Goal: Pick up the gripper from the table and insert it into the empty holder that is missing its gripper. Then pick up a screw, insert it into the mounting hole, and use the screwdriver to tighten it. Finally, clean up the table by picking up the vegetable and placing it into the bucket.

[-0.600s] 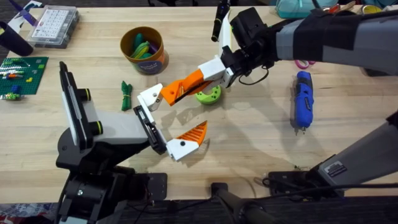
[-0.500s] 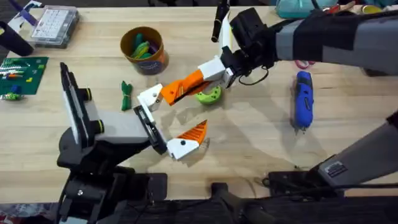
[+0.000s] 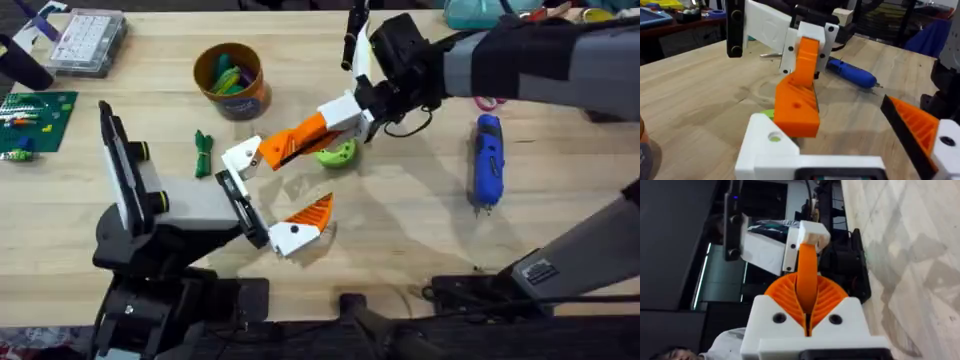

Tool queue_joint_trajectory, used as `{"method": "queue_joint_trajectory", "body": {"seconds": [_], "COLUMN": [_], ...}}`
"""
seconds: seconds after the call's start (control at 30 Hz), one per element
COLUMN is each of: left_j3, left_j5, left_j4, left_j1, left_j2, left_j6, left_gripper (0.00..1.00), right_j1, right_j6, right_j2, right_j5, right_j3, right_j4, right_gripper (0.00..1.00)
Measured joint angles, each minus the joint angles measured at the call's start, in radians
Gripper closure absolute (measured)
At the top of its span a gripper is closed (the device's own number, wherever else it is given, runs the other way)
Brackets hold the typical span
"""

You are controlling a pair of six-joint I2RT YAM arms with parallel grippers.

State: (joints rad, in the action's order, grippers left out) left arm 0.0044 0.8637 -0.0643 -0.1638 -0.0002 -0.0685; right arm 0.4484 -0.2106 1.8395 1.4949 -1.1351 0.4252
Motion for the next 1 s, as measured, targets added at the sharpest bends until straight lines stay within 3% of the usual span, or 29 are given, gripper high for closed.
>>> {"method": "queue_joint_trajectory", "body": {"seconds": [0.77,1.0], "left_j3": [0.000,0.000], "left_j5": [0.005,-0.016], "left_j4": [0.000,0.001], "left_j1": [-0.002,0.000], "left_j2": [0.000,0.000], "left_j6": [0.000,0.000], "left_gripper": [0.014,0.014], "right_j1": [0.000,0.014], "right_j6": [-0.029,-0.102], "right_j2": [0.000,0.002], "right_j5": [-0.042,-0.046], "right_j3": [0.000,0.002], "right_j4": [-0.004,-0.105], "right_gripper": [0.977,0.977]}}
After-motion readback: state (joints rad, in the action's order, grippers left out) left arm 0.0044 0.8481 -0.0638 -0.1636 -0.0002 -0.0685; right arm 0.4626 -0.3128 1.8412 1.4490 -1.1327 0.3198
